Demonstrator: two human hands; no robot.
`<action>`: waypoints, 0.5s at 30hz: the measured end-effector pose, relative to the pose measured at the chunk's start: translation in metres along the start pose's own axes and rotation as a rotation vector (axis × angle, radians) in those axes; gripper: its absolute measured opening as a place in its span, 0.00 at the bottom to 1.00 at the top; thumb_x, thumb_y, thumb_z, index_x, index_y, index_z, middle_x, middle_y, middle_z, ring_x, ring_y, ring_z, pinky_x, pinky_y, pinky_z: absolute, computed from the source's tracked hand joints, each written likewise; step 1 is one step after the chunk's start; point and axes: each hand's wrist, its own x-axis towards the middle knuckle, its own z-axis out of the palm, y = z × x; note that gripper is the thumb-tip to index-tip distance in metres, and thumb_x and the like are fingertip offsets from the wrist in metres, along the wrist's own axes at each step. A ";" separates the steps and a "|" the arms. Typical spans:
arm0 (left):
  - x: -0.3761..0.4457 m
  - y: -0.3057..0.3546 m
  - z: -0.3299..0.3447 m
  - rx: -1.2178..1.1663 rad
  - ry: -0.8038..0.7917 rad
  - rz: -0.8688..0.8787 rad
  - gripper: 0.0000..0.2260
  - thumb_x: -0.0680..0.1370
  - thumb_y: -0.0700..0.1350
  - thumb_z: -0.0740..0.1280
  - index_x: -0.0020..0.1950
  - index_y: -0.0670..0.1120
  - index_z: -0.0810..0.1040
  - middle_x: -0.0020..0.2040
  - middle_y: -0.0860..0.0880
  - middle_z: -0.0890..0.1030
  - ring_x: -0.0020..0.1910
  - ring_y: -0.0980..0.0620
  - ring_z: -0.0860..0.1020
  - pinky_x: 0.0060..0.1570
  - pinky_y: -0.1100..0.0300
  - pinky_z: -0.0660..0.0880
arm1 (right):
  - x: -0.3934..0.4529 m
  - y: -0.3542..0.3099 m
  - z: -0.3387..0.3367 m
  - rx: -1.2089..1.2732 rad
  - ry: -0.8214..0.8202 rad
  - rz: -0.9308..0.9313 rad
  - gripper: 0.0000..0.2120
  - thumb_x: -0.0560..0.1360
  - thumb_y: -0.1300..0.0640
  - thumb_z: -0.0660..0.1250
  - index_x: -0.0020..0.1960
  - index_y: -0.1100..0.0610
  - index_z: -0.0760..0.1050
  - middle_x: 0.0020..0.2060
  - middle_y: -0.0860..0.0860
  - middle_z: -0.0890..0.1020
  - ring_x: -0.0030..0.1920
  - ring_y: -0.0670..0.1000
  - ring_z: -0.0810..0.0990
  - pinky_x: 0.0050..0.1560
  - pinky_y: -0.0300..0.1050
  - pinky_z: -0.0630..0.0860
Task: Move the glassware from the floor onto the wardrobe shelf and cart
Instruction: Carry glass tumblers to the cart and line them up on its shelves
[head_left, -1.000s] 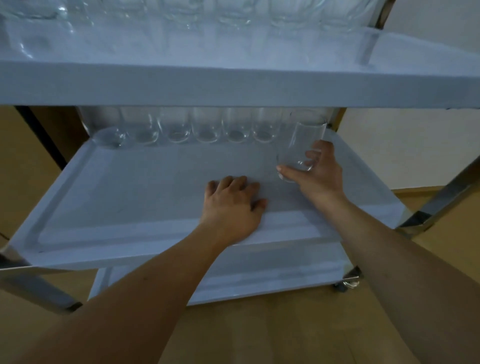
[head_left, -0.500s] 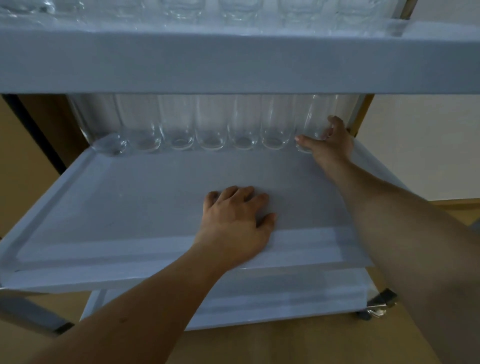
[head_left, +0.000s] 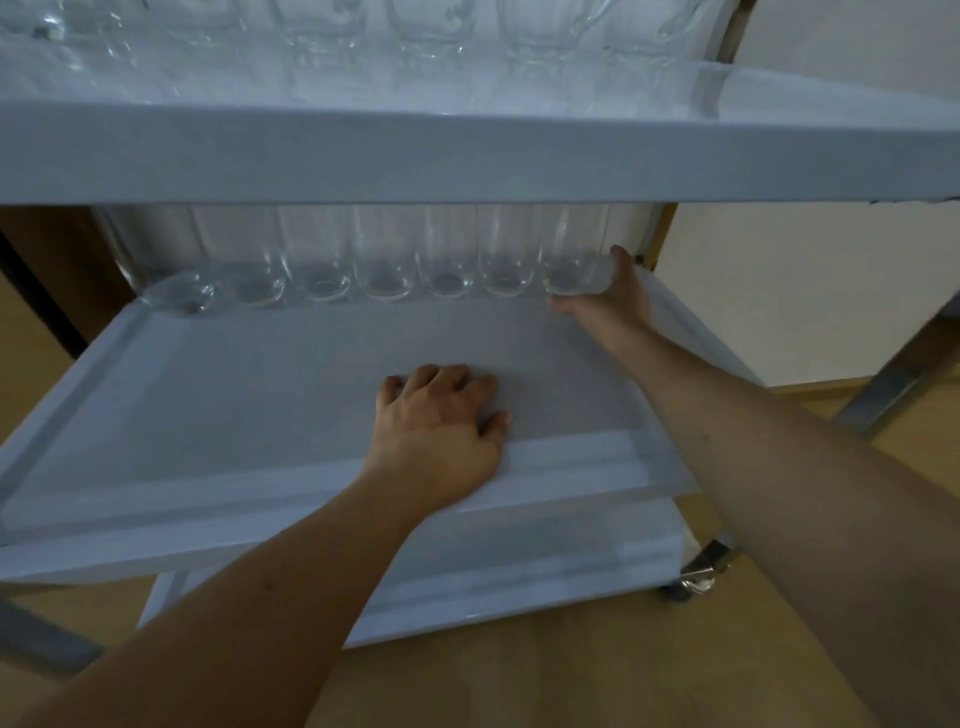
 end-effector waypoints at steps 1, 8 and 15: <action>-0.001 0.002 -0.002 0.010 0.001 -0.004 0.24 0.79 0.63 0.51 0.71 0.59 0.71 0.72 0.54 0.72 0.72 0.48 0.66 0.71 0.47 0.60 | -0.015 0.002 -0.004 -0.037 -0.018 -0.033 0.51 0.67 0.48 0.80 0.80 0.52 0.55 0.75 0.54 0.68 0.74 0.56 0.67 0.71 0.46 0.67; 0.001 0.005 -0.007 0.050 -0.039 -0.001 0.22 0.80 0.61 0.55 0.70 0.54 0.71 0.70 0.49 0.73 0.70 0.44 0.68 0.70 0.42 0.62 | -0.123 0.005 -0.032 -0.132 -0.088 -0.072 0.42 0.73 0.43 0.73 0.80 0.51 0.56 0.74 0.55 0.69 0.73 0.56 0.68 0.71 0.47 0.66; -0.044 0.041 -0.064 0.005 -0.238 -0.011 0.25 0.82 0.61 0.55 0.76 0.50 0.67 0.77 0.46 0.65 0.76 0.42 0.61 0.74 0.42 0.59 | -0.222 -0.016 -0.099 -0.256 -0.244 0.072 0.37 0.75 0.43 0.70 0.78 0.52 0.61 0.74 0.53 0.69 0.74 0.55 0.66 0.73 0.50 0.65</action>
